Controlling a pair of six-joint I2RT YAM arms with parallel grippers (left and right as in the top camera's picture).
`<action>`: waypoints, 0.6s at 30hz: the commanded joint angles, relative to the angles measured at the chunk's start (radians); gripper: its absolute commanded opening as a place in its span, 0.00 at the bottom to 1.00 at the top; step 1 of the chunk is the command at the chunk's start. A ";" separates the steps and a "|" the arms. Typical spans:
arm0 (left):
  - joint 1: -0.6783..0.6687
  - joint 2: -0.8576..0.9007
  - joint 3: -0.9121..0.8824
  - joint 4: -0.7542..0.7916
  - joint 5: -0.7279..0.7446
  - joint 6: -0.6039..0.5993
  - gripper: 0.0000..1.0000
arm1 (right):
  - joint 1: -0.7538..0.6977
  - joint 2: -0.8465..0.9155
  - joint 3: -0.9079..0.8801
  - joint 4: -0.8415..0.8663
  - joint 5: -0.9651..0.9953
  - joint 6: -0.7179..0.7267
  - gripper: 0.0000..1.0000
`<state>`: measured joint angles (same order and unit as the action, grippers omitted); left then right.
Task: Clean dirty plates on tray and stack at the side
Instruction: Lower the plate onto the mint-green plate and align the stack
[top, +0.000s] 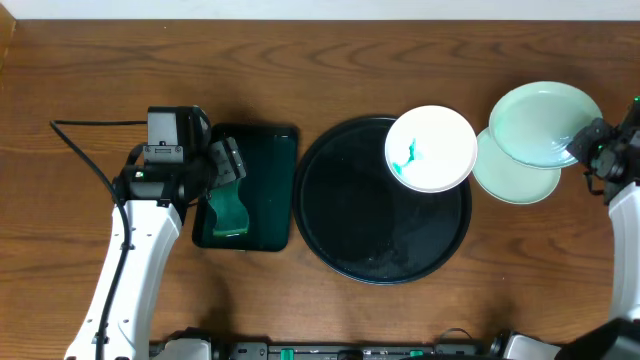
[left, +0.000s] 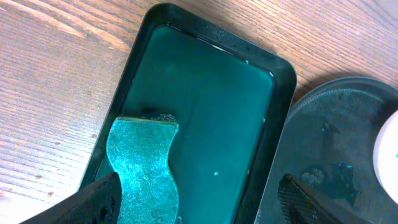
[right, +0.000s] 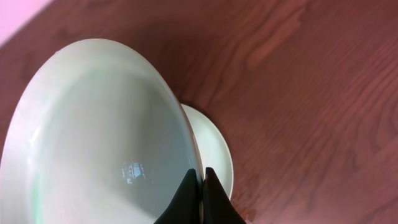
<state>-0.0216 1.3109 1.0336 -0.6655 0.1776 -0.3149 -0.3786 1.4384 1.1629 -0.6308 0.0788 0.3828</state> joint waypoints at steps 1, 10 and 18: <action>0.000 -0.003 0.018 0.000 0.002 0.004 0.81 | -0.009 0.047 0.012 -0.005 0.022 0.013 0.01; 0.001 -0.003 0.018 0.000 0.002 0.004 0.81 | -0.035 0.115 0.012 -0.010 0.021 0.014 0.01; 0.001 -0.003 0.018 0.000 0.002 0.004 0.81 | -0.047 0.116 0.012 -0.011 0.027 0.013 0.01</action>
<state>-0.0216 1.3109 1.0336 -0.6655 0.1776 -0.3149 -0.4099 1.5513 1.1629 -0.6403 0.0906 0.3828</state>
